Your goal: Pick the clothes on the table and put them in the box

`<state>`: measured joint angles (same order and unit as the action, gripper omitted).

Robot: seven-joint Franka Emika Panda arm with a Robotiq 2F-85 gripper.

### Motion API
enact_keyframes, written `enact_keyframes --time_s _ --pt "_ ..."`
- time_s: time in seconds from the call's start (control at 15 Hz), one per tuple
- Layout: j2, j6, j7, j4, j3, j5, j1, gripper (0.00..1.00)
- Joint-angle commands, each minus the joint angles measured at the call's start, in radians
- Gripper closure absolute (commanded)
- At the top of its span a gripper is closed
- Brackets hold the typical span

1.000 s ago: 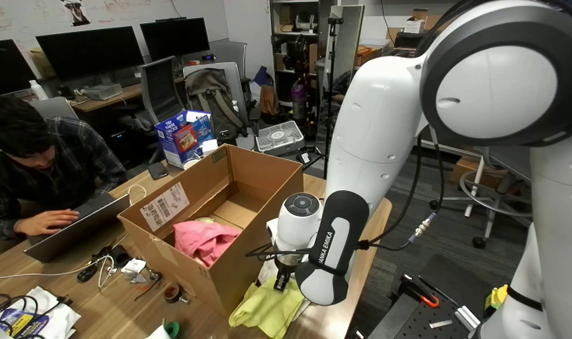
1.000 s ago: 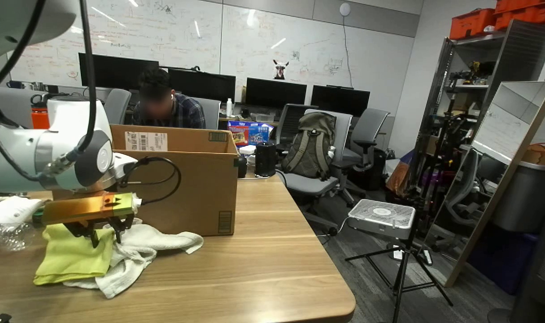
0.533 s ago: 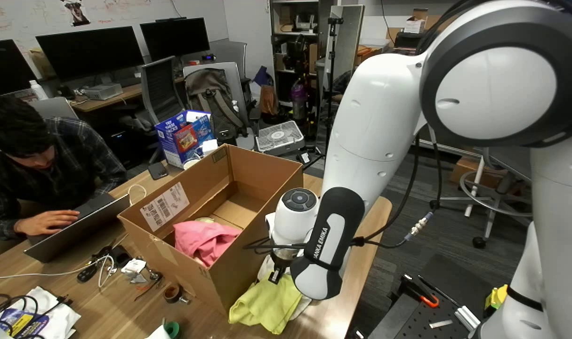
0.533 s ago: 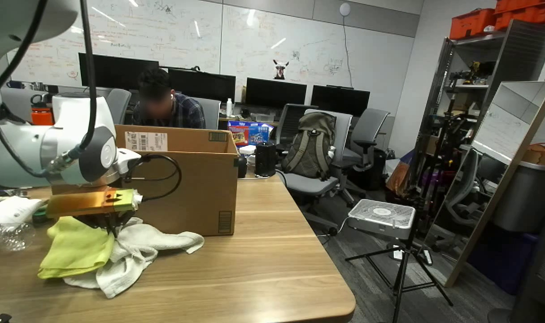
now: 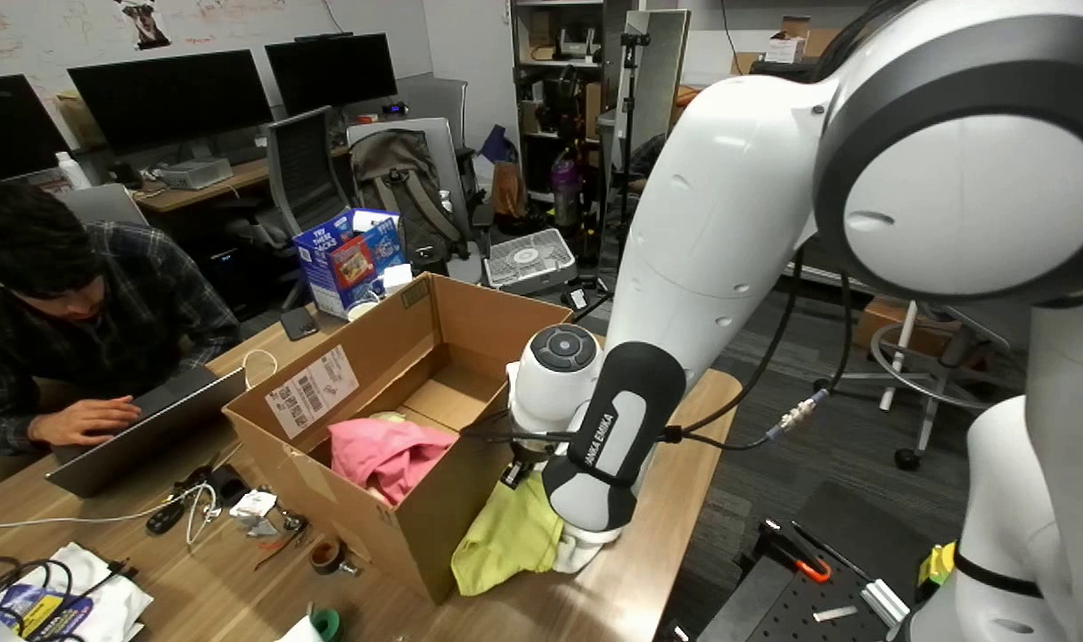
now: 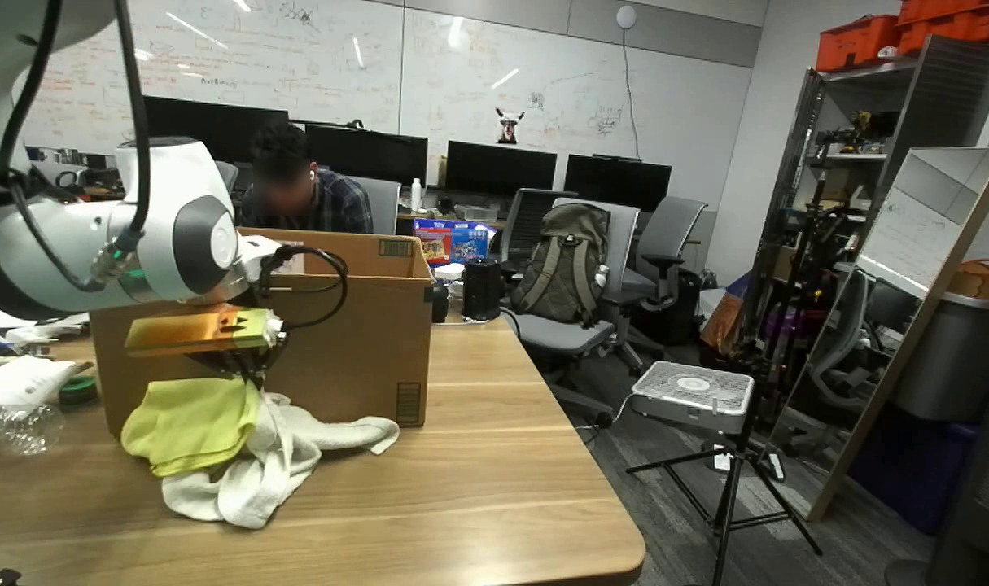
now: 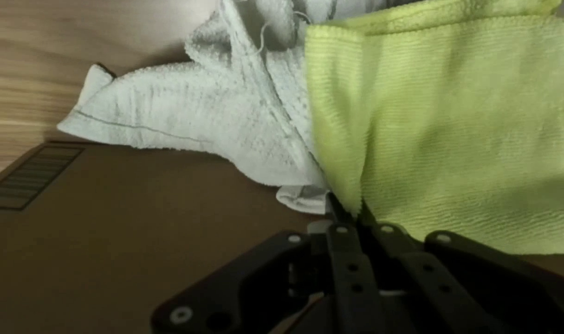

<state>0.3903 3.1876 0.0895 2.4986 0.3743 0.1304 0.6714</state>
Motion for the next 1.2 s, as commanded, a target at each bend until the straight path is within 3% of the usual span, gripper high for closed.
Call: enact_keyframes --time_s 0.0,0.53,0.8,1.13 --pt "-0.064 -0.020 0.070 0.013 0.207 -0.007 0.191 0.99" --pt "-0.182 -0.070 0.153 0.047 0.628 0.020 0.568 0.99" --pt "-0.254 -0.108 0.217 0.022 0.840 0.035 0.789 0.99" --pt "-0.319 -0.120 0.298 -0.038 1.006 0.029 1.009 0.99"
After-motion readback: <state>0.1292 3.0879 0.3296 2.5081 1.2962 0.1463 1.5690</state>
